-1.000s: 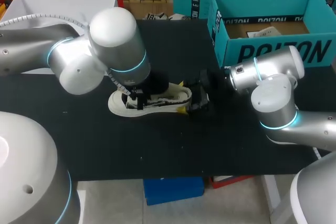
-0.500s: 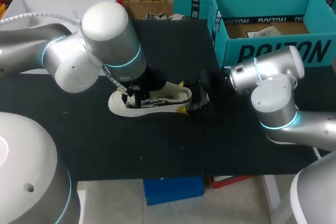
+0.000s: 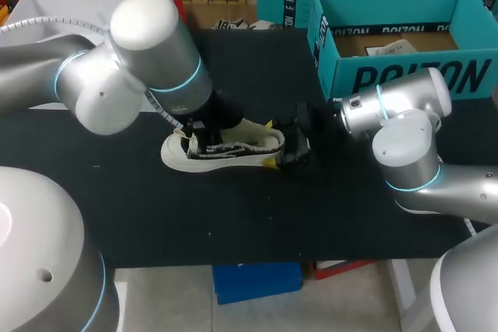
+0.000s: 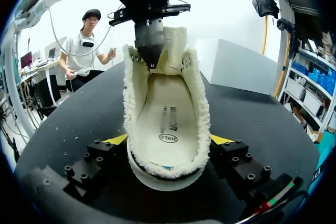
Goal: Take the shoe out of the shoebox, open the shoe tongue, remove and reinsert the insole, then place the shoe into the shoebox
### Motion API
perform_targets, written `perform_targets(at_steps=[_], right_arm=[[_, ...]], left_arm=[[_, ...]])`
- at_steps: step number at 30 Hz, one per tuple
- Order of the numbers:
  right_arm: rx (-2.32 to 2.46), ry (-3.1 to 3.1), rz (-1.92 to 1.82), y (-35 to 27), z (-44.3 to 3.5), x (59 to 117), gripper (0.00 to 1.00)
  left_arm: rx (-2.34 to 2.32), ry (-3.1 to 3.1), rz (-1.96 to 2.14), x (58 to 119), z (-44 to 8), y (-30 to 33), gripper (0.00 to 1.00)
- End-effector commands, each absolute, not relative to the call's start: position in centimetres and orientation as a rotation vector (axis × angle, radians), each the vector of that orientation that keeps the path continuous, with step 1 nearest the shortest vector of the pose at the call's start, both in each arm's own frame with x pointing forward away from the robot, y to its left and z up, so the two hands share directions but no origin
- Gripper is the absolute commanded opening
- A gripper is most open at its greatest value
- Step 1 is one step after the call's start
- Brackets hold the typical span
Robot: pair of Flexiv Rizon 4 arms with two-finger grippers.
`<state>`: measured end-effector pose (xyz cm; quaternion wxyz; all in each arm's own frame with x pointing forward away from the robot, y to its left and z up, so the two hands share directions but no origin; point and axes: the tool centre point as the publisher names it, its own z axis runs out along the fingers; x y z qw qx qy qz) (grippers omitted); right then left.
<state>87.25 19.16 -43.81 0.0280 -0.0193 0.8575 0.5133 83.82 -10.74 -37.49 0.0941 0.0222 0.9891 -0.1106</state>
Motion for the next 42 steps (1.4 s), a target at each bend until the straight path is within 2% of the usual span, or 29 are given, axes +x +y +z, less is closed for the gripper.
perform_targets(at_steps=[1,22,28,42], right_arm=[[-0.058,2.649,1.584,19.0,-44.0,87.5,0.00],[-0.058,2.649,1.584,19.0,-44.0,87.5,0.00],[-0.058,2.649,1.584,19.0,-44.0,87.5,0.00],[-0.058,2.649,1.584,19.0,-44.0,87.5,0.00]], left_arm=[[0.071,2.932,-0.339,83.7,-37.2,-10.6,0.00],[0.076,2.916,-0.419,84.3,-34.7,-11.2,0.00],[0.122,3.114,-0.491,85.4,-34.3,-11.6,0.00],[0.164,3.404,-0.334,86.0,-33.2,-12.8,0.00]])
